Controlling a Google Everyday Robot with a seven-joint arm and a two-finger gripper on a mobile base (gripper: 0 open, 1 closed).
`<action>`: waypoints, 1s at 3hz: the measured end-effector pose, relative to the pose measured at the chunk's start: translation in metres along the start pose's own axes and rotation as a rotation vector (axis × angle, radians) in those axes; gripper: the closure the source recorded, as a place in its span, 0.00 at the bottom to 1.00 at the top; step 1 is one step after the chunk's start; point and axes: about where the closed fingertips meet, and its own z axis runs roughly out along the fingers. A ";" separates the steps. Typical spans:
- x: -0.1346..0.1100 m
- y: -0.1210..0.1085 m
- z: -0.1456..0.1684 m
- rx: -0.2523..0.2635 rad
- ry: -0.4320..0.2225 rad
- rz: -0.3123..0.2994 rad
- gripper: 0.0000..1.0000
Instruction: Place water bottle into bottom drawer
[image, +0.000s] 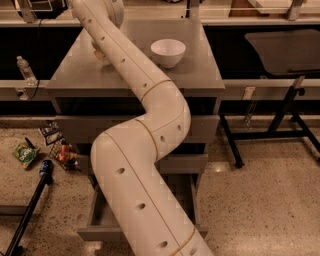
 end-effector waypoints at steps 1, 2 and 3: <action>0.006 0.022 -0.067 0.097 -0.096 0.182 1.00; 0.014 0.027 -0.118 0.168 -0.129 0.288 1.00; -0.007 0.044 -0.164 0.225 -0.278 0.468 1.00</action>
Offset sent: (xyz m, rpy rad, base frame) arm -0.1460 -0.0758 0.1314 0.4650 0.1629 -0.1648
